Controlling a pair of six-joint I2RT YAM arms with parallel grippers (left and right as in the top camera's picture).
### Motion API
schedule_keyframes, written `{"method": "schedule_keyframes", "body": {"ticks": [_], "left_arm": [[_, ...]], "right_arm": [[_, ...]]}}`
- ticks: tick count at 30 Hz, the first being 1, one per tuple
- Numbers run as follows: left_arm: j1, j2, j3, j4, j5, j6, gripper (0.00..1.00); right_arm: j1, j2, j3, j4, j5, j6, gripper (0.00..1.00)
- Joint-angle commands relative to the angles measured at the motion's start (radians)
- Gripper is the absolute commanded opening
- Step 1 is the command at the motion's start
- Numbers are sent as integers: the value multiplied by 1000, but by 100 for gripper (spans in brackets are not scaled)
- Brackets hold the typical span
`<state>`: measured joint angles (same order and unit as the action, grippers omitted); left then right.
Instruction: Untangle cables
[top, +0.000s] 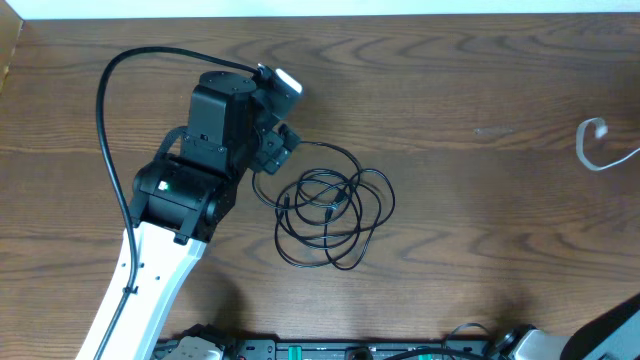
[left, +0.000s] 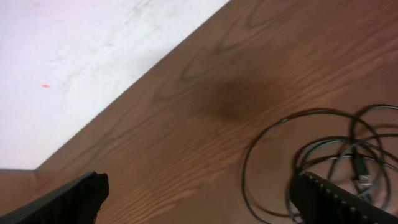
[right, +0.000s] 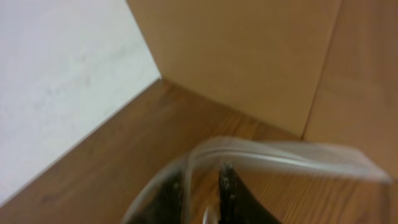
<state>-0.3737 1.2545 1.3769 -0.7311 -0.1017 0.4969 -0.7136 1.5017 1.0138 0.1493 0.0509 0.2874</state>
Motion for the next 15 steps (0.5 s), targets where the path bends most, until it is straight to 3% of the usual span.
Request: {"method": "schedule_keyframes", "body": {"ticks": [1,9,10,11,12,15], "left_arm": [[4,-8,10,-7,69,-12,98],[4,-6,8,-31,69,-12,98],[4,-6,8,-31,69,-12,98],[4,-6,8,-31,69,-12,98],[4,-6,8,-31,69,-12,98],[4,-6,8,-31,69,-12,98]], "right_arm": [[-58,78,34,-1,-173,88,20],[-136,270,132,-148,-257,119,29],[-135,283,135,-161,-272,107,39],[-134,290,135,-167,-294,96,57],[-130,295,135,-169,-314,89,99],[-108,293,135,-159,-394,71,99]]}}
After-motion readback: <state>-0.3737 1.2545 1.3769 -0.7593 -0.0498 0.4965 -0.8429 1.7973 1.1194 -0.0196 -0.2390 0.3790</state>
